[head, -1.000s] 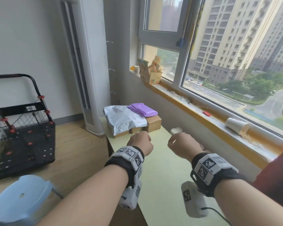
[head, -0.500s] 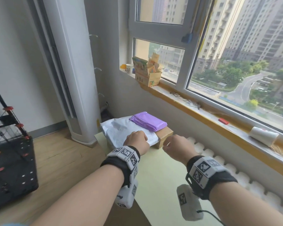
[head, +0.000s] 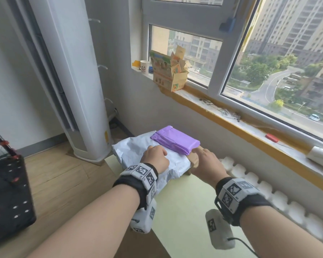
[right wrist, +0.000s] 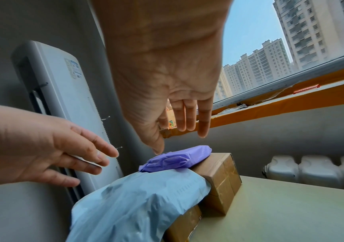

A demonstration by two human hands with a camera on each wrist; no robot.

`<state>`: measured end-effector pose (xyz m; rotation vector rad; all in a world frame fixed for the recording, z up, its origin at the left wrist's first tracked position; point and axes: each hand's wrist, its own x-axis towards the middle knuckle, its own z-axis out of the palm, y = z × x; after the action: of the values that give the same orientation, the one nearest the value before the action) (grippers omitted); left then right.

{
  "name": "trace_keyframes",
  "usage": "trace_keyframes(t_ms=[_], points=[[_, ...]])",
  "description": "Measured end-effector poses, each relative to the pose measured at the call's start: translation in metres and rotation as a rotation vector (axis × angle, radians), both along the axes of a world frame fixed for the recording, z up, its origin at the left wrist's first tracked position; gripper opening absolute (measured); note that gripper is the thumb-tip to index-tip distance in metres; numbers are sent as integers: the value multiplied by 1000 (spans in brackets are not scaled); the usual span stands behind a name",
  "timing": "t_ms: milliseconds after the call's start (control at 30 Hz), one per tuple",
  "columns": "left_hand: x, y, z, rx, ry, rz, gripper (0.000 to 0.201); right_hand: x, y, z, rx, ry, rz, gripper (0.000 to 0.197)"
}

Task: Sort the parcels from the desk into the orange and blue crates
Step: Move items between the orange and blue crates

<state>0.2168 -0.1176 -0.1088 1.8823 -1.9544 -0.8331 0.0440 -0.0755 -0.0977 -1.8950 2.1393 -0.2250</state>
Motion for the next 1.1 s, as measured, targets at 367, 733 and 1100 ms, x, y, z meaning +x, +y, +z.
trace_keyframes(t_ms=[367, 733, 1100], points=[[-51, -110, -17, 0, -37, 17, 42, -41, -101, -34, 24, 12, 109, 71], [-69, -158, -64, 72, -74, 92, 63, -46, -129, -83, 123, 83, 203, 95], [-49, -167, -82, 129, -83, 20, 61, -22, -130, -101, 48, 208, 86, 54]])
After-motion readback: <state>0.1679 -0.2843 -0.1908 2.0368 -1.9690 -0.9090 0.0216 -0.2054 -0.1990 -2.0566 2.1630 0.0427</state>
